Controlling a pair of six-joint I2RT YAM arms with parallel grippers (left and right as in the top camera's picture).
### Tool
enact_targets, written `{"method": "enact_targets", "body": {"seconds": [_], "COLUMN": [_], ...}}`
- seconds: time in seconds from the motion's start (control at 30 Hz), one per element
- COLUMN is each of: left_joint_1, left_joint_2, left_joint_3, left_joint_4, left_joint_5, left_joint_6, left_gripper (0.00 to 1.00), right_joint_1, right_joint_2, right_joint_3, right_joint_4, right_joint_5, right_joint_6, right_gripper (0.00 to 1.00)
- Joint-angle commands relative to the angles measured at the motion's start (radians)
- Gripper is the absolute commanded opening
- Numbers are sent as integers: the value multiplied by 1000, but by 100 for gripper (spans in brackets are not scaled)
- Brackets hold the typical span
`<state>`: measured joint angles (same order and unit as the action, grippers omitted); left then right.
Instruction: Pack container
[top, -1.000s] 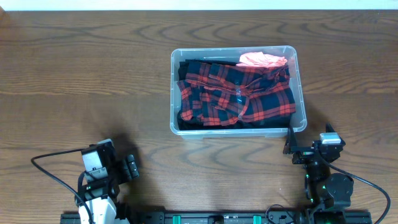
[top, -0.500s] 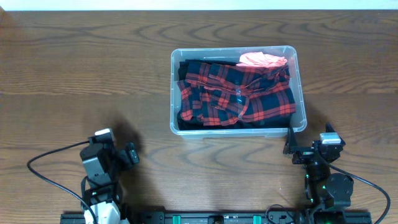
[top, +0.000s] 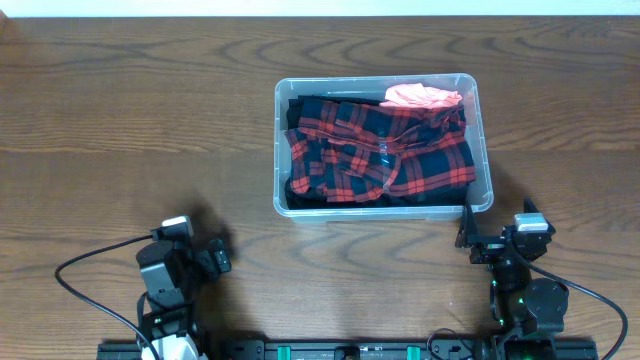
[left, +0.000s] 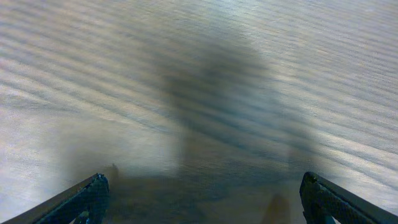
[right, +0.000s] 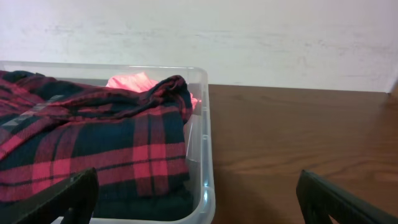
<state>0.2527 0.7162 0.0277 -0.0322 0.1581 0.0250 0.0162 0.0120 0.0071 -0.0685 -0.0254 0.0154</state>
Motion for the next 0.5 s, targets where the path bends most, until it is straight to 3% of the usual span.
{"method": "enact_targets", "body": {"seconds": [0.0, 0.47], "left_joint_1": [-48, -189], "left_joint_2": [-40, -306], "left_joint_3": [-24, -24], "left_joint_4": [-19, -23], "left_joint_5": [21, -36], "left_joint_6": [-11, -11], "left_gripper": [98, 98], "right_joint_1": [10, 10], "right_joint_2": [-7, -7], "right_joint_3": [-2, -2], "right_joint_4": [-4, -4], "right_joint_5": [11, 10], "right_joint_6": [14, 14], "right_gripper": [99, 99]}}
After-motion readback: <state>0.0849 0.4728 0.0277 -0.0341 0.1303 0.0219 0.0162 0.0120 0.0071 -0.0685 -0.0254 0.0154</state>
